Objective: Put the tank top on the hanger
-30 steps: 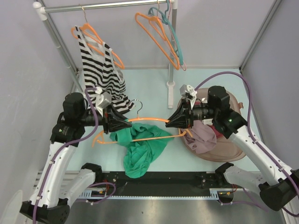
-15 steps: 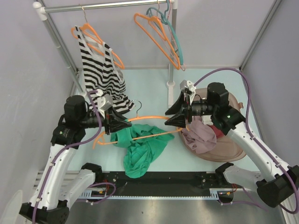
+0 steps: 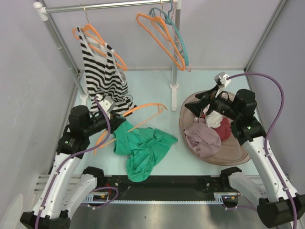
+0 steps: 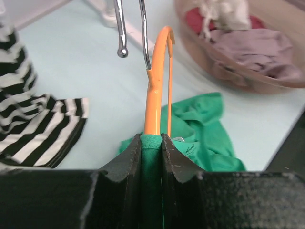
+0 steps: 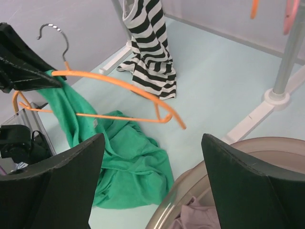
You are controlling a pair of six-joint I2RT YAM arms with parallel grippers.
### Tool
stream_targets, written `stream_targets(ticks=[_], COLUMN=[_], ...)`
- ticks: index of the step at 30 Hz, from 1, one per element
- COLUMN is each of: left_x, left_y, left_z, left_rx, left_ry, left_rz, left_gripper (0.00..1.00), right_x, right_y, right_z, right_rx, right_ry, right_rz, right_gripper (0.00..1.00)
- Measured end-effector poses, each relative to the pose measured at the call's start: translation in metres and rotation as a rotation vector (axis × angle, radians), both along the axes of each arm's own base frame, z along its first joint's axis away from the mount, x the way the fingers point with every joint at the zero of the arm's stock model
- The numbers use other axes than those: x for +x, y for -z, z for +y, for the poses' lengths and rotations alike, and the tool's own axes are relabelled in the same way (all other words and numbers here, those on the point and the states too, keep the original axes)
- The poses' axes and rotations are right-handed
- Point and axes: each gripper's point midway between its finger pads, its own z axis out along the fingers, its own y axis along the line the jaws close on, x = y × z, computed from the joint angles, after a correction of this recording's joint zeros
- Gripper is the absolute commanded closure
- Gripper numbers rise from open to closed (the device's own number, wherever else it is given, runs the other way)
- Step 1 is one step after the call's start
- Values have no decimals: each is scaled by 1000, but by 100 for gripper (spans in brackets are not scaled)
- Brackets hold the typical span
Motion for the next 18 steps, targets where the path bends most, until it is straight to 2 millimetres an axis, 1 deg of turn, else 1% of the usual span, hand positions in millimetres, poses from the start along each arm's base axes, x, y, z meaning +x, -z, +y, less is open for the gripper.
stream_targets(ticks=[2, 3, 6, 8, 9, 11, 14, 17, 18], left_x=[9, 12, 19, 24, 26, 28, 29, 31, 31], left_y=[5, 8, 16, 19, 20, 20, 16, 13, 12], left_z=[7, 9, 16, 23, 29, 35, 43, 46, 47], left_rx=[12, 13, 19, 22, 24, 26, 29, 27, 24], left_ry=[-54, -72, -115, -162, -194, -234, -282, -302, -306], left_rz=[-17, -21, -20, -23, -27, -38, -63, -78, -78], left_gripper=[100, 100, 100, 100, 100, 100, 100, 100, 100], right_x=[-7, -12, -35, -43, -45, -41, -29, -20, -18], right_y=[5, 11, 39, 72, 96, 131, 183, 222, 230], right_z=[12, 23, 72, 99, 109, 118, 128, 130, 131], right_rx=[-8, -20, -84, -144, -188, -257, -374, -464, -483], right_ry=[-7, -21, -111, -143, -141, -112, -43, 8, 18], right_rz=[5, 15, 62, 118, 164, 226, 291, 336, 345], right_gripper=[14, 14, 17, 19, 20, 21, 23, 23, 23])
